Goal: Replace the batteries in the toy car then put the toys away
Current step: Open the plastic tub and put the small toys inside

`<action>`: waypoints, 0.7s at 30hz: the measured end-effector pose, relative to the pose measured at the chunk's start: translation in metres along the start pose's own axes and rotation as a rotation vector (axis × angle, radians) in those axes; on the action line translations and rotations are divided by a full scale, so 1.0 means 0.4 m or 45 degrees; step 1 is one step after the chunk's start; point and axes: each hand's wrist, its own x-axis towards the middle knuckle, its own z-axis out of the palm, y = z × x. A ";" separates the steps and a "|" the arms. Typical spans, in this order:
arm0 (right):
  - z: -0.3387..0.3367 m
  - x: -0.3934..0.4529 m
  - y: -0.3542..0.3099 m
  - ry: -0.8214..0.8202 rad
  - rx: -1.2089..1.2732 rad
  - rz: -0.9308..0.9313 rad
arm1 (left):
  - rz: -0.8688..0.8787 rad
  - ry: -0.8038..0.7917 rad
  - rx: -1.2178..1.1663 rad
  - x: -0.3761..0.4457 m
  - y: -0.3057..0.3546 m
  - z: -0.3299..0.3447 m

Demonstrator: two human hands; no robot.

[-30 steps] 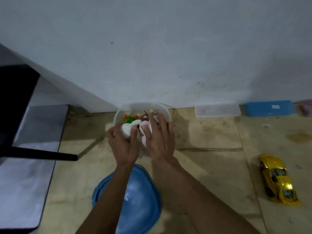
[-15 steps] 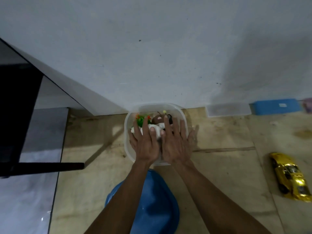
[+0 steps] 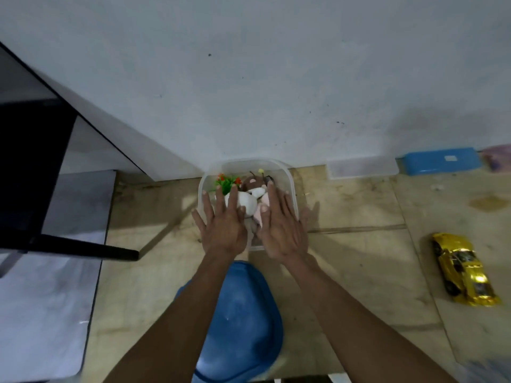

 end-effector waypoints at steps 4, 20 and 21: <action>-0.048 -0.042 0.006 0.182 0.347 0.017 | -0.107 0.135 -0.266 -0.049 -0.003 -0.026; 0.133 -0.404 0.094 0.030 0.455 0.236 | -0.763 0.121 -0.584 -0.526 -0.220 0.076; 0.148 -0.415 0.091 -0.001 0.451 0.265 | -0.756 0.081 -0.591 -0.538 -0.230 0.083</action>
